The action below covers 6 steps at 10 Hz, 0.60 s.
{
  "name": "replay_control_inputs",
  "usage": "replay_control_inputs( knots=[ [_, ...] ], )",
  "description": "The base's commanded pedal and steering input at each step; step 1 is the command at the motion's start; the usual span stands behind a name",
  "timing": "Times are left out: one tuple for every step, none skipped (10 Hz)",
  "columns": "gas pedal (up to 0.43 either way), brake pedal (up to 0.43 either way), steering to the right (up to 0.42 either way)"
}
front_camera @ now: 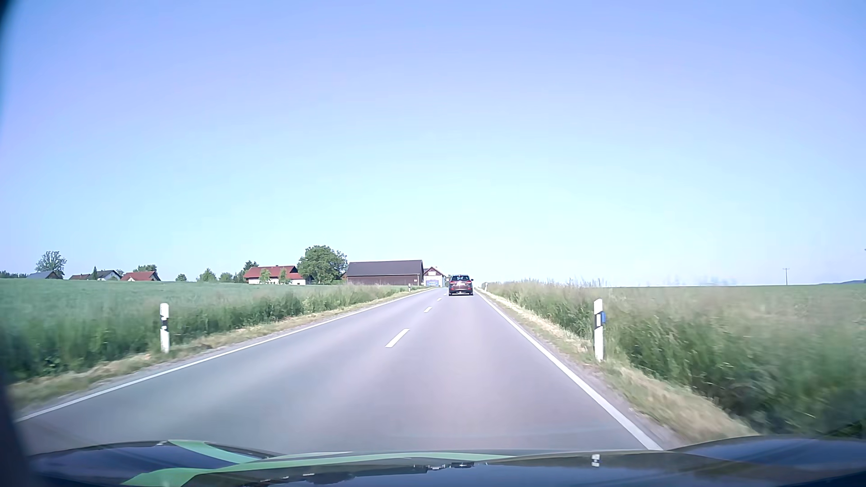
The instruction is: Follow the waypoints while adhering to traffic rules and regulations
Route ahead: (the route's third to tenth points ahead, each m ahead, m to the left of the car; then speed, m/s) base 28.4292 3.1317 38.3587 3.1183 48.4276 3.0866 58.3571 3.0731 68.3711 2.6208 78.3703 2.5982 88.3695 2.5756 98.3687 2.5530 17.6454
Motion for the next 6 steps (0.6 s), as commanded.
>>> replay_control_inputs(
  knots=[
    [0.000,0.000,-0.003],
    [0.000,0.000,-0.003],
    [0.000,0.000,-0.004],
    [0.028,0.000,-0.004],
    [0.059,0.000,-0.004],
    [0.087,0.000,-0.004]
  ],
)
